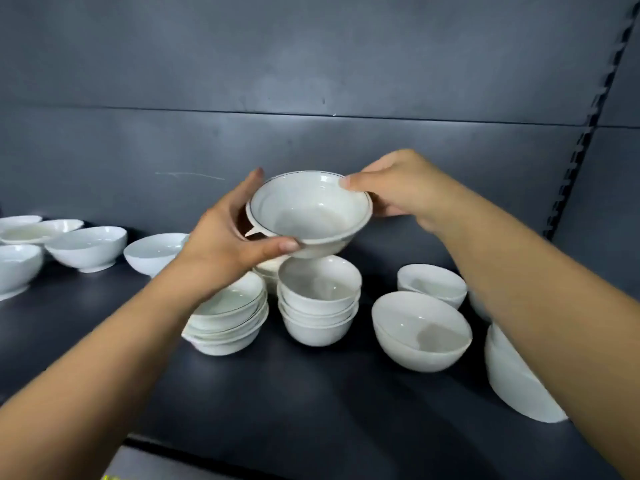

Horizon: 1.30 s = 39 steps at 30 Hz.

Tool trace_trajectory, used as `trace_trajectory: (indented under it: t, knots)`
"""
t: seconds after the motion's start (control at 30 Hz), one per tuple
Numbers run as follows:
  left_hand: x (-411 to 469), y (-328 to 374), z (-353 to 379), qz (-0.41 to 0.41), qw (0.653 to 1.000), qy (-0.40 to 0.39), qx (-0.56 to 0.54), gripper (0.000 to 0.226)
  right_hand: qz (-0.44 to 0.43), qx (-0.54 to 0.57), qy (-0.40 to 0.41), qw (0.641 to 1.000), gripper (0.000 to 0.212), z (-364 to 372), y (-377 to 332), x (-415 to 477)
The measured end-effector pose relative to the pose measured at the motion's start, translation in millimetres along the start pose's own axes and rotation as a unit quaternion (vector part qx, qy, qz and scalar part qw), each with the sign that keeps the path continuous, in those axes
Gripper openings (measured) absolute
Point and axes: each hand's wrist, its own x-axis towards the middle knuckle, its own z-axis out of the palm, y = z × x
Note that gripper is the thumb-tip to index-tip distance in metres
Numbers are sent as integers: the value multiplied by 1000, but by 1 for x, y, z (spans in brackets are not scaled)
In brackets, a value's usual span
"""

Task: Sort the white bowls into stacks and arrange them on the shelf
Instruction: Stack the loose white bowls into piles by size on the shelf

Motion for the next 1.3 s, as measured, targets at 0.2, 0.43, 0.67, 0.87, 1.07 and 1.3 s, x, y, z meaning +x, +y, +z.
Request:
trace_trajectory:
  t: [0.2,0.43,0.67,0.87,1.07,1.3]
  knots:
    - [-27,-18,-49,-68,993,88,-35,89,-95,89,-180,975,21,60,4,-17]
    - [-37,-64,-85,-167,986,-9,28,129,-113,-16,-230,967,36,116,29,-10]
    - [-23,-102,-101,-169,978,-107,56,103,-35,-138,-194,971,48,142,30,2]
    - [-22,-131,-103,-135,972,-193,23,73,-4,-137,-199,970,35,148,32,1]
    - [-28,-145,-96,-130,973,-185,-44,55,26,-165,-194,967,39,150,26,-11]
    - [-45,-153,-83,-148,972,-179,-20,123,-7,-364,73,929,84,162,59,-57]
